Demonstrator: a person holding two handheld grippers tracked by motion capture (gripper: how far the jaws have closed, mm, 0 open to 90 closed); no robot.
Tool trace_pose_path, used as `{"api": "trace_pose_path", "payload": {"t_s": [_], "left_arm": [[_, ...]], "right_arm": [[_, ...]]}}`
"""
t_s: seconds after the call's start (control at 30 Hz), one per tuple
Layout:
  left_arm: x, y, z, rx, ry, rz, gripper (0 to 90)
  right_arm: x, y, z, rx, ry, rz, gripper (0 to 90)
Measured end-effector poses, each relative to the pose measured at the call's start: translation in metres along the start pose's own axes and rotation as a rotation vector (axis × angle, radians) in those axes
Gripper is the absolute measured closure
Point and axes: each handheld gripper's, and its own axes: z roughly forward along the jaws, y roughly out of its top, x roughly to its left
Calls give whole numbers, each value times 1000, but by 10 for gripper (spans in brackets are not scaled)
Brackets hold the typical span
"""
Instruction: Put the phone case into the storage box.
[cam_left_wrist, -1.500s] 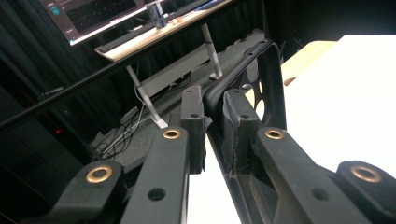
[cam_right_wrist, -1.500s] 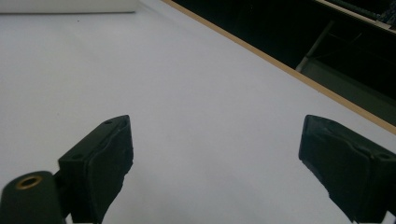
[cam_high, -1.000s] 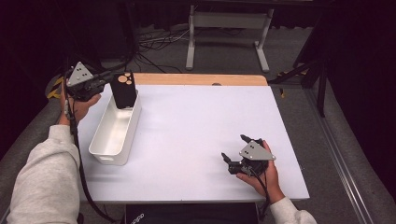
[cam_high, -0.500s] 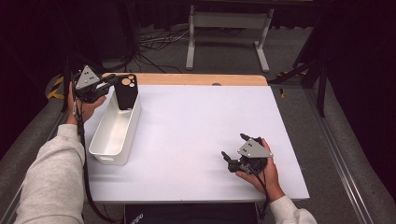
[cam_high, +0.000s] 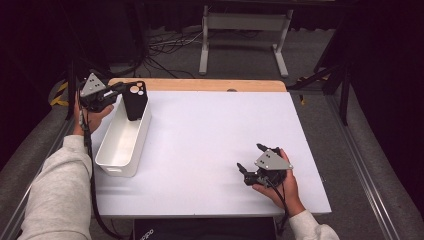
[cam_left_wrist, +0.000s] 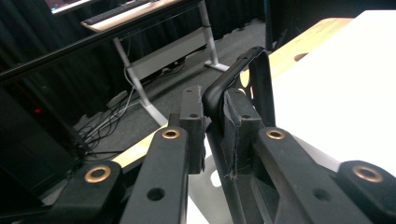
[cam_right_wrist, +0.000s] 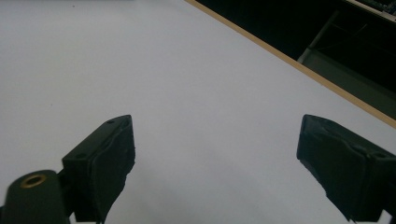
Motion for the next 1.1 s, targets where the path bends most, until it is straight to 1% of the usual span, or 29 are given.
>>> {"api": "trace_pose_path", "payload": {"t_s": [0.03,0.1,0.13,0.17,0.23,0.3,0.37,0.4,0.47,0.53,0.67,0.73,0.8,0.83,0.93,1.0,1.03,1.1], "left_arm": [[1,-1,1,4,12,-7,795],[2,-3,2,9,17,-18,779],[2,-3,2,9,17,-18,773],[2,-4,2,15,28,-16,773],[3,-5,2,28,42,-22,731],[4,-7,4,37,60,-23,717],[5,-8,4,37,67,-29,717],[6,-8,5,41,71,-23,723],[5,-8,5,35,63,-35,729],[4,-6,5,46,75,-17,726],[4,-4,6,44,91,2,715],[3,-3,7,44,88,-12,708],[4,-1,7,47,90,-14,687],[5,1,6,38,97,-18,686],[6,3,6,41,98,-22,684],[7,3,6,53,96,-20,680],[7,3,6,61,103,-23,672],[8,1,7,77,103,-36,646]], "right_arm": [[0,0,0,0,-1,0,122],[0,0,0,-2,0,3,122],[0,0,0,-2,0,3,122],[0,0,0,-2,1,2,122],[0,0,0,-1,4,0,122],[1,0,0,2,5,-1,122],[1,0,0,1,3,0,122],[0,0,0,-2,5,1,123],[0,1,0,-2,6,5,123],[0,0,0,-2,6,3,123],[1,0,0,1,9,4,123],[0,0,-1,0,7,2,123],[0,0,-1,0,10,4,123],[0,0,-1,1,11,4,123],[0,0,-1,2,13,4,123],[0,0,0,2,16,5,123],[0,0,0,4,18,7,123],[0,-1,0,5,19,2,123]]}}
